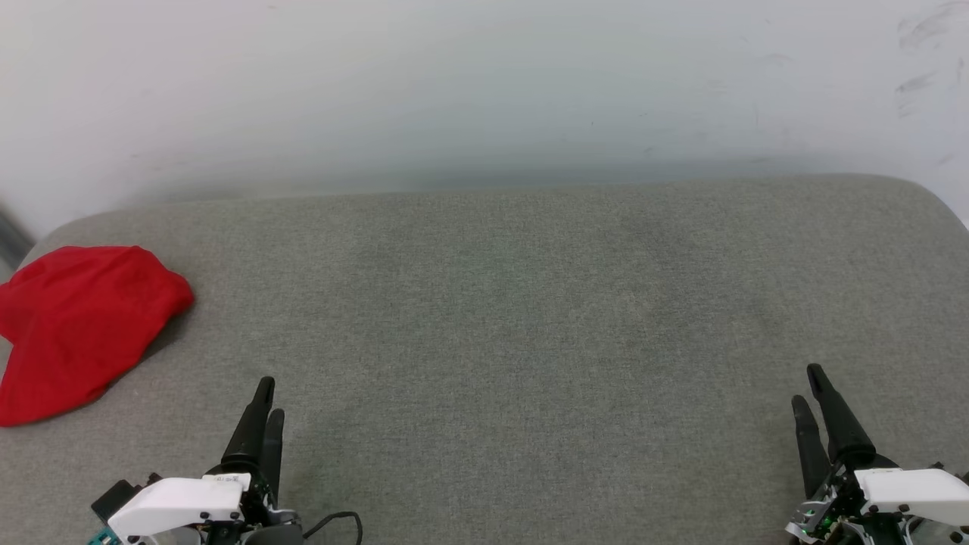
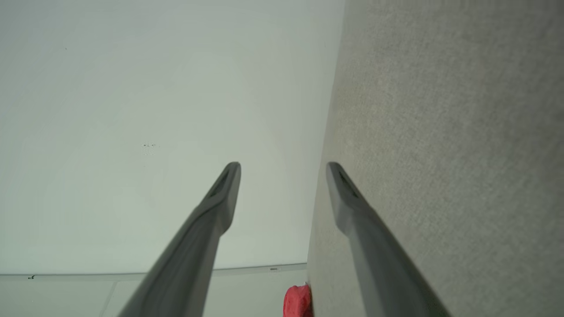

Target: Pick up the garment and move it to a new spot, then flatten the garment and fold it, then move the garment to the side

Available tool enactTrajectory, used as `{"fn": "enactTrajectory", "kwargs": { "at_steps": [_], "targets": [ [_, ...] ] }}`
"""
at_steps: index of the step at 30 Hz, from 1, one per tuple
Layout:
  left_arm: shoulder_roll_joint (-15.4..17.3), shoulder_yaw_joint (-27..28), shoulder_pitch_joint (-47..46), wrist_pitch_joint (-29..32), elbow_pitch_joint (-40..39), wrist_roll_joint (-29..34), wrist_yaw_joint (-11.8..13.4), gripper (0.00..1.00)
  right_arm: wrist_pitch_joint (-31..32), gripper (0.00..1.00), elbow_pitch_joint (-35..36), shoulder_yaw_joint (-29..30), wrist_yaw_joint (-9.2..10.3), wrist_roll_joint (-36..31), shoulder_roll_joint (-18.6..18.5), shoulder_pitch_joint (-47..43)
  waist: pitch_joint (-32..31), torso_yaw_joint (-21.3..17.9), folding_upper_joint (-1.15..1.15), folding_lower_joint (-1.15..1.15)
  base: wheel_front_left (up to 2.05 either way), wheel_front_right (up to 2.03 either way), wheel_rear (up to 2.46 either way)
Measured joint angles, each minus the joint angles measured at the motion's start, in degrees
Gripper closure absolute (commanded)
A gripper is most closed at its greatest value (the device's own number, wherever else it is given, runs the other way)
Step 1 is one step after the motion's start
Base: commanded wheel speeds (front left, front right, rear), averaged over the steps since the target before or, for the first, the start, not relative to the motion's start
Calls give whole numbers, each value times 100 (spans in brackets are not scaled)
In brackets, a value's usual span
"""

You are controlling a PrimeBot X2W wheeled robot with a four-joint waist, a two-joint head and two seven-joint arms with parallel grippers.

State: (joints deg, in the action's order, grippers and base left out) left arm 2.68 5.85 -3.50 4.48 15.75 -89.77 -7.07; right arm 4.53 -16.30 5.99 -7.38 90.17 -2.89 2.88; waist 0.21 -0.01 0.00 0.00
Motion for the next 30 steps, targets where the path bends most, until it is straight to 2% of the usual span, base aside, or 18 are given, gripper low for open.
{"fn": "enactTrajectory", "kwargs": {
  "at_steps": [7,16,30],
  "targets": [
    [0,-1,1,-167,-211,532,115,0,-160,0,166,68,-1,-515,2,-54,13,-1,0,0,0,0,0],
    [1,-79,12,-414,-633,1652,452,0,-409,0,625,36,-1,-1779,4,-98,45,2,0,0,0,0,0],
    [1,-369,97,-713,-925,3348,776,0,-712,0,1149,-189,-1,-3621,8,-247,76,21,0,0,0,0,0]
  ]
}}
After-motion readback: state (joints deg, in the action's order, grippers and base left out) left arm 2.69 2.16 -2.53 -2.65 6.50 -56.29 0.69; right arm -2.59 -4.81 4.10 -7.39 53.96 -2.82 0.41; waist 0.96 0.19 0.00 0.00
